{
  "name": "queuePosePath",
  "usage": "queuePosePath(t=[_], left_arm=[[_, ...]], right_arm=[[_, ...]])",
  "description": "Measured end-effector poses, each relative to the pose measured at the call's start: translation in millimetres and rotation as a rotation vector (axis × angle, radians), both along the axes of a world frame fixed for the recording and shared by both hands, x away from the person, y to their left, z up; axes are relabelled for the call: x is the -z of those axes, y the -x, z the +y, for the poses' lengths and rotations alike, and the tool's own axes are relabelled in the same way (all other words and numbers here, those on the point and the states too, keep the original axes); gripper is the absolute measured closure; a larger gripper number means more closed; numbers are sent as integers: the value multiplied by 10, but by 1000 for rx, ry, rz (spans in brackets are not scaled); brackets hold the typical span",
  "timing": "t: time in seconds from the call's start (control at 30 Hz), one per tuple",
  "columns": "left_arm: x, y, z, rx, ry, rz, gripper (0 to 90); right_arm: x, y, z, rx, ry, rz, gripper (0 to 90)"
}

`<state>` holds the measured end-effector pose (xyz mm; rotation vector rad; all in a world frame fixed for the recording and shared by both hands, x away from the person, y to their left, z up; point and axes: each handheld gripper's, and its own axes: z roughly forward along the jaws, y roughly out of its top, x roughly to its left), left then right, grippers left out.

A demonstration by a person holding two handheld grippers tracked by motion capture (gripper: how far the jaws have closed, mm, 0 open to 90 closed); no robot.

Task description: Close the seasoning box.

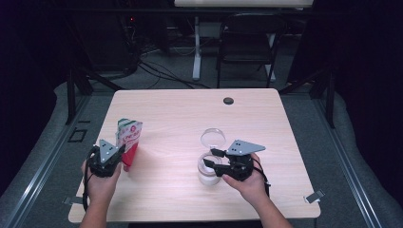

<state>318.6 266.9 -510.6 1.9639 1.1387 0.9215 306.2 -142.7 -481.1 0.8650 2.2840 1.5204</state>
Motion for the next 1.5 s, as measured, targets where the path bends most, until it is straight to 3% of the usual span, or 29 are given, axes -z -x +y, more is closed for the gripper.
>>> queuePosePath(t=[0.27, 0.47, 0.67, 0.83, 1.0, 1.1, 1.5], left_arm=[[60, -14, 93, -34, -6, 25, 899], [121, -36, 165, -43, 36, 55, 897], [143, -23, 193, -48, 63, 60, 875], [139, 2, 208, -50, 101, 31, 790], [155, 7, 212, -29, 164, 13, 578], [161, 10, 211, -30, 202, 12, 513], [163, 13, 182, -31, 194, 7, 445]], right_arm=[[10, -25, 39, 10, 16, 1, 522], [10, -38, 47, 10, 19, 2, 526], [13, -45, 64, 8, 20, 1, 527], [15, -52, 75, 8, 16, 2, 526], [19, -56, 88, 7, 17, 3, 523], [18, -58, 91, 3, 18, 4, 522], [21, -64, 91, 7, 15, 4, 515]])
